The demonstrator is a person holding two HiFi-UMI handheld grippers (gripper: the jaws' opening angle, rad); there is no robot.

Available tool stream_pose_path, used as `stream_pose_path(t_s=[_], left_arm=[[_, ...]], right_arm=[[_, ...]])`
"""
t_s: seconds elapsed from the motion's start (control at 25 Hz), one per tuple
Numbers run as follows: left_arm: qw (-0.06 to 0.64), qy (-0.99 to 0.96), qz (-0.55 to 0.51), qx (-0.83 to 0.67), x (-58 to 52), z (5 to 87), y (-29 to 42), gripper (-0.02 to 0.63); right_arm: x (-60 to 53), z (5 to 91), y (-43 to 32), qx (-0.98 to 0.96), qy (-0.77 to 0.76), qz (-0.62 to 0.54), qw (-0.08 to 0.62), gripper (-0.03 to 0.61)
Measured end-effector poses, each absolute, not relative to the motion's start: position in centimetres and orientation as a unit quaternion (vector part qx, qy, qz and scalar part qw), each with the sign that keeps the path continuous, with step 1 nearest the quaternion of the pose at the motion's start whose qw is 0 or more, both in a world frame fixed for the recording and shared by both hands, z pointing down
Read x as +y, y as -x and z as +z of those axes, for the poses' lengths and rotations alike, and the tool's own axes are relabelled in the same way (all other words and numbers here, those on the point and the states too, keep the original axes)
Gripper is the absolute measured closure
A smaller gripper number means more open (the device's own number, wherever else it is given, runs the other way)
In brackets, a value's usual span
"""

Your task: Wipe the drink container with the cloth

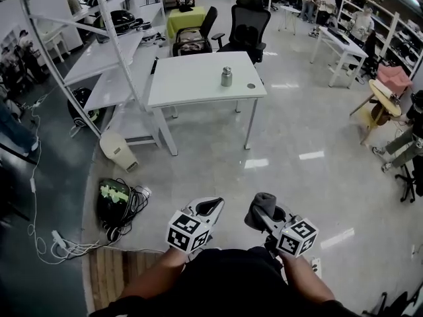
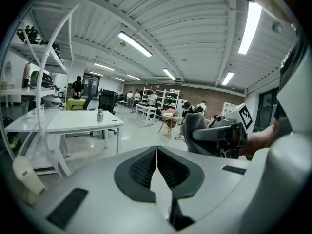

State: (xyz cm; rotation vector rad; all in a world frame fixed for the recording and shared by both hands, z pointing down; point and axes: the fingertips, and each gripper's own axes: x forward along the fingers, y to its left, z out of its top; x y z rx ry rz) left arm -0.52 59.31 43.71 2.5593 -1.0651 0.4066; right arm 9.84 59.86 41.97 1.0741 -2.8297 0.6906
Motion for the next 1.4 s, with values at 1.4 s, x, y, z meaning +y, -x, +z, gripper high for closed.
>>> stream_pose_path(t_s=[1.4], left_arm=[[0.194, -0.883, 0.159, -0.397, 50.2, 46.0, 1.1, 0.597]], right_arm=[[48.9, 43.9, -8.4, -0.914, -0.33, 0.232, 0.043, 0.468]])
